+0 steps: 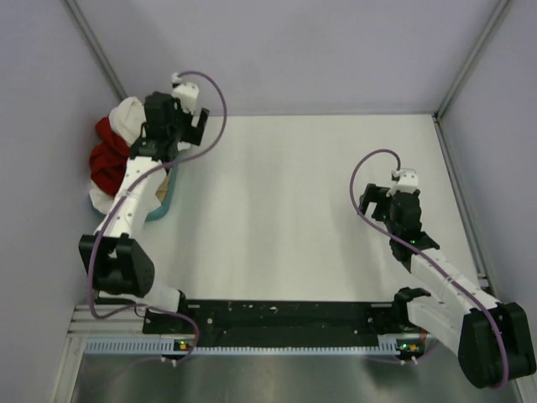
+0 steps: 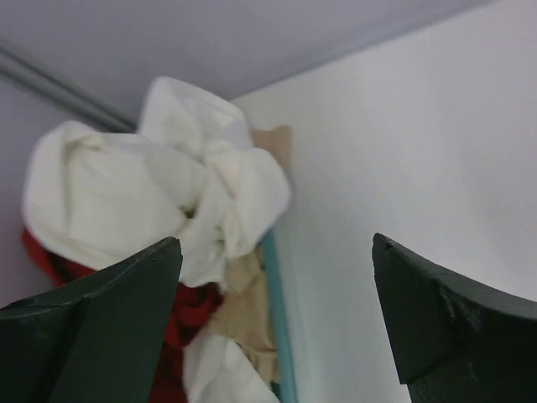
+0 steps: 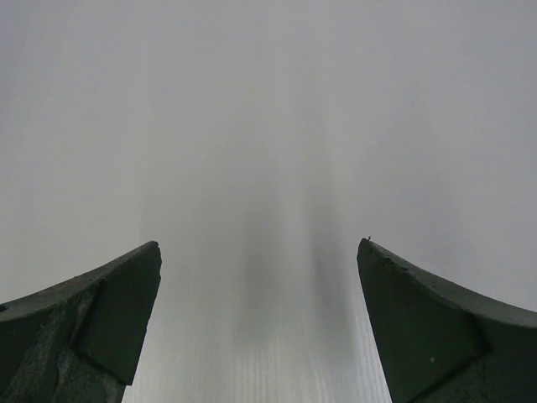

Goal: Fold and stack the t-shirts

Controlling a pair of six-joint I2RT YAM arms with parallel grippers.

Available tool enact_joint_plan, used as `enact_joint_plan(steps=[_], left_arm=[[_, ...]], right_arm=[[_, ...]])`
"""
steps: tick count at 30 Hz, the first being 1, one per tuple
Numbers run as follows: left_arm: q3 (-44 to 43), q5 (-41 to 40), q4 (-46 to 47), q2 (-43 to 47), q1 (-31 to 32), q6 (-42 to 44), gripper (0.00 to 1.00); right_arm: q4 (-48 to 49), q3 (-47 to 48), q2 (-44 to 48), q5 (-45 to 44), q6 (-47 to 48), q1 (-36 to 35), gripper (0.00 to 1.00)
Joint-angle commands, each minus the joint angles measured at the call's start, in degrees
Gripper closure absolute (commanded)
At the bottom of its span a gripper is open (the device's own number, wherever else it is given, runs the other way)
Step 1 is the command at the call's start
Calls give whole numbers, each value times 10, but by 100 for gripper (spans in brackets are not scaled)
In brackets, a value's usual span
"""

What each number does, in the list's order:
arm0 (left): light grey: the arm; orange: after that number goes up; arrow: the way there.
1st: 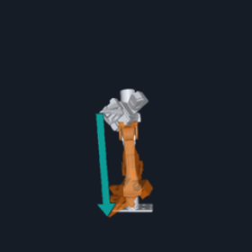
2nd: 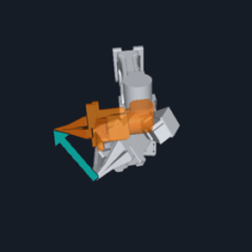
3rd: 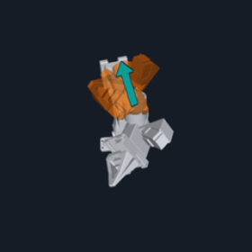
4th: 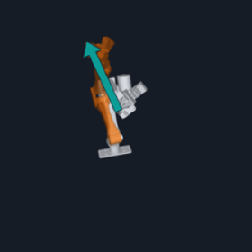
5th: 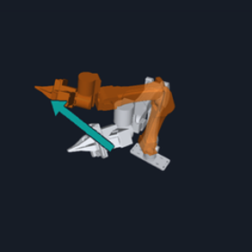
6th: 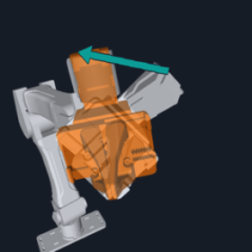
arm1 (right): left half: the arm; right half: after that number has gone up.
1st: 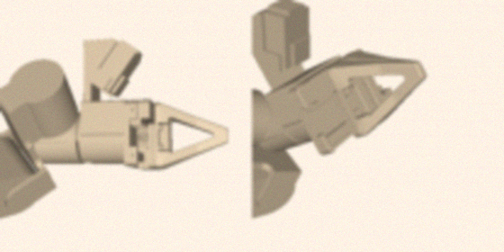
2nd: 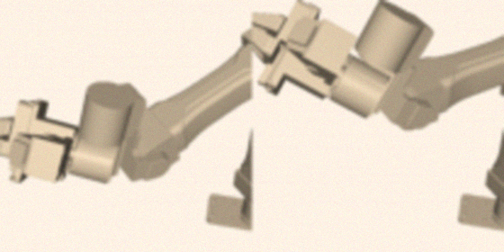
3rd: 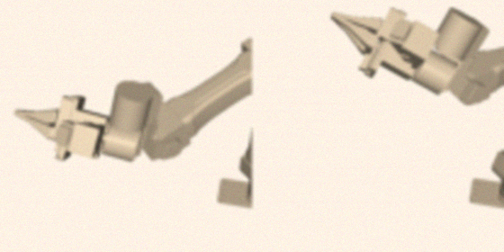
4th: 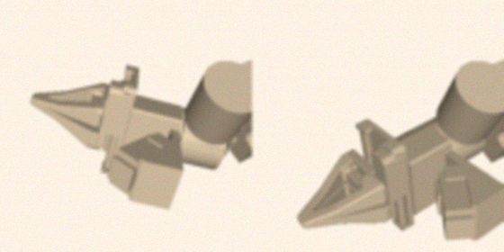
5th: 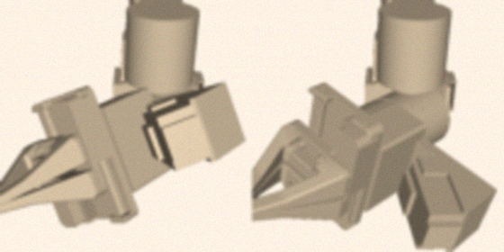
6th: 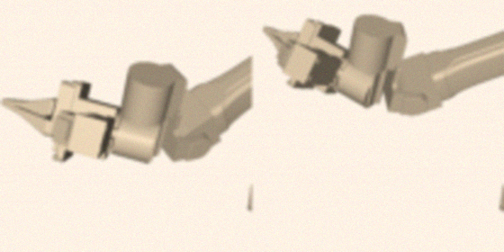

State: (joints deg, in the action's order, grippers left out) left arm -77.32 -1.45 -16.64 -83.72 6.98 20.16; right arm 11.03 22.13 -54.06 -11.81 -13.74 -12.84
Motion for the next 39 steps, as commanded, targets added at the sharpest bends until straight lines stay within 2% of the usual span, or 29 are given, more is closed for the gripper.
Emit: enact_joint_plan(steps=[1,3,5,10,14,15,17,19,21,25,27,31,35,39], left_arm=[[-185,-145,-118,-137,-63,-52,1],[-264,-148,-193,-202,-99,-81,1],[-311,-136,-228,-253,-117,-99,1],[-338,-100,-226,-315,-129,-102,1],[-373,-139,-212,-354,-131,-105,1],[-382,-144,-210,-362,-134,-102,7],[-394,-152,-205,-376,-136,-100,28],[-397,-162,-204,-383,-136,-94,61],[-397,-175,-202,-383,-135,-86,100],[-384,-188,-197,-345,-136,-79,100],[-371,-171,-189,-296,-136,-73,100],[-354,-85,-193,-190,-128,-48,100],[-332,-16,-188,-75,-113,-10,100],[-287,50,-147,70,-88,18,100]], right_arm=[[6,16,9,-4,-8,4,1],[3,17,12,-5,-8,3,1],[2,16,16,-5,-8,4,1],[3,15,15,-5,-8,4,1],[0,14,15,-5,-7,4,1],[0,14,17,-5,-8,3,1],[1,14,16,-6,-5,3,1],[3,12,16,-7,-5,4,1],[5,12,16,-7,-4,4,1],[8,12,15,1,-4,4,1],[9,14,14,5,-3,4,1],[8,19,17,26,-2,3,1],[27,20,41,85,-10,3,1],[27,31,79,116,-21,3,1]])
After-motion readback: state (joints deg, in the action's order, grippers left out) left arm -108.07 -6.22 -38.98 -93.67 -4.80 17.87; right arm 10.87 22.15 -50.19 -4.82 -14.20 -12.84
